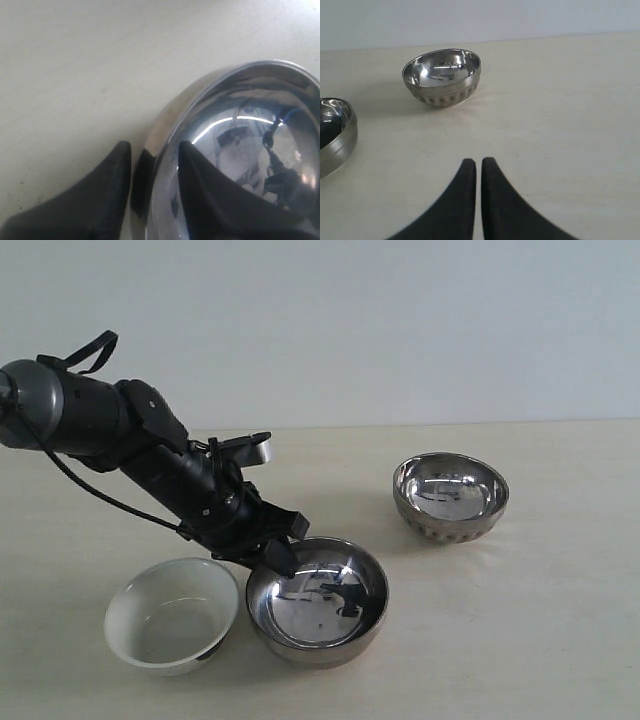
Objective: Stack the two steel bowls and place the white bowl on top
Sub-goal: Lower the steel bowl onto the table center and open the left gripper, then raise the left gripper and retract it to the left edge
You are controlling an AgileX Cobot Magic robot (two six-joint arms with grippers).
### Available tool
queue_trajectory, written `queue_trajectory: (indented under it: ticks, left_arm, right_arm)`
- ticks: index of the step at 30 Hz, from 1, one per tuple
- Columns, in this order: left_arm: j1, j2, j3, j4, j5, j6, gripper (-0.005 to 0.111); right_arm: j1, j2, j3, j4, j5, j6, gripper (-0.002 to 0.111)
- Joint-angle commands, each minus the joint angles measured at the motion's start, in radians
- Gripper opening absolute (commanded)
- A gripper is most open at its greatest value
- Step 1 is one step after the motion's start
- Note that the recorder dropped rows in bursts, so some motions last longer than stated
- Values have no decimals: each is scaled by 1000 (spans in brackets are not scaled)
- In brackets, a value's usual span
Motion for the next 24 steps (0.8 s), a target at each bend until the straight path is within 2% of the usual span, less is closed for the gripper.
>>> queue_trajectory:
  ticks: [1,18,24]
  left_arm:
    - [-4,-41,-5,-6,7,-8,31]
    - [-2,-183,-5,32,7,-8,31]
    - [-2,-199,-5,25,60,-22,31]
  right_arm:
    - [-7,2,0,-8,-7,-3,0]
    - [-7,2,0,-8,-7,-3,0]
    - [-7,2,0,-8,-7,-3,0]
